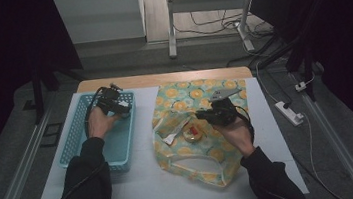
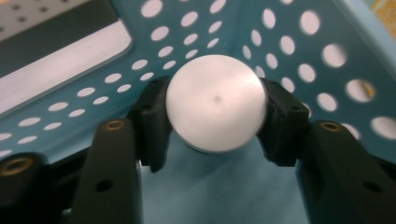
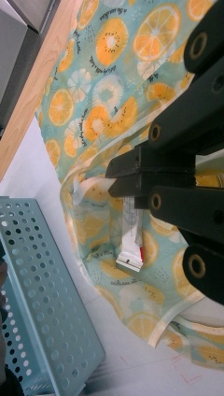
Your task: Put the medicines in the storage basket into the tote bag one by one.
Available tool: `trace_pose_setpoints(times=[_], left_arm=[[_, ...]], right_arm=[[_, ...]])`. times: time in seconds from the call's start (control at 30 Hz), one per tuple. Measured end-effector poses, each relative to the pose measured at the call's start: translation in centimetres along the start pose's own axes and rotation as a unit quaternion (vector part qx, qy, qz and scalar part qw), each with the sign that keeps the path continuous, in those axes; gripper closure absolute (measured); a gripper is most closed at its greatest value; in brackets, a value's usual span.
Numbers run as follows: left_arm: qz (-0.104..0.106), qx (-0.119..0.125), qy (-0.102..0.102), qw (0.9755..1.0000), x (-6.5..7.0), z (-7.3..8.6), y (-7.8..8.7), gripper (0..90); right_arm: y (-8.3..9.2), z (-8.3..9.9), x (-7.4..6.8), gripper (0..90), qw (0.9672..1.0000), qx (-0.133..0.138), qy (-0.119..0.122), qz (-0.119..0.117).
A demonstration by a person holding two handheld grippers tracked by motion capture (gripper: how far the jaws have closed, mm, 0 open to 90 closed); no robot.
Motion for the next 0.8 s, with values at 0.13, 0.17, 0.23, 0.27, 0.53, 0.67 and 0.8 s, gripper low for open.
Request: trace_pose_setpoints(times=[0.13, 0.17, 0.23, 0.27, 0.53, 0.67, 0.8], left_arm=[[-0.001, -0.006, 0.003, 1.0, 0.1, 0.1, 0.1, 50.2], [-0.001, -0.009, 0.004, 1.0, 0.1, 0.1, 0.1, 50.2], [-0.004, -0.01, 0.005, 0.9999, 0.1, 0.2, 0.3, 50.3], [-0.006, -0.008, 0.006, 0.9999, 0.1, 0.3, 0.5, 50.4], [-0.014, 0.0, 0.001, 0.9999, 0.2, 0.7, 2.0, 50.4], [-0.008, 0.009, -0.001, 0.9999, 0.4, 0.7, 3.0, 50.5], [0.002, 0.02, -0.005, 0.9998, 0.7, 0.8, 4.0, 50.5]], right_arm=[[0.0, 0.0, 0.0, 89.9, 1.0, 0.0, 0.001, 0.0], [0.0, 0.0, 0.0, 90.0, 1.0, 0.0, 0.0, 0.0], [0.0, 0.0, 0.0, 89.9, 1.0, 0.0, -0.001, 0.0], [0.1, 0.0, 0.1, 90.0, 1.0, 0.001, -0.001, 0.0], [0.1, 0.0, 0.1, 90.0, 1.0, 0.001, -0.003, 0.001], [0.1, 0.0, 0.1, 90.0, 1.0, 0.001, -0.003, 0.0], [0.1, -0.1, 0.2, 90.0, 1.0, 0.003, -0.004, 0.0]])
Point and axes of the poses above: each handheld gripper's, and its own axes: y roughly backward along the jaws, z roughly out of its underside, x roughly to its right, the point moved 8 cm from there along -y, roughly forward along the jaws, and after that the axes turned 15 degrees about -x, right-handed, at the moved point
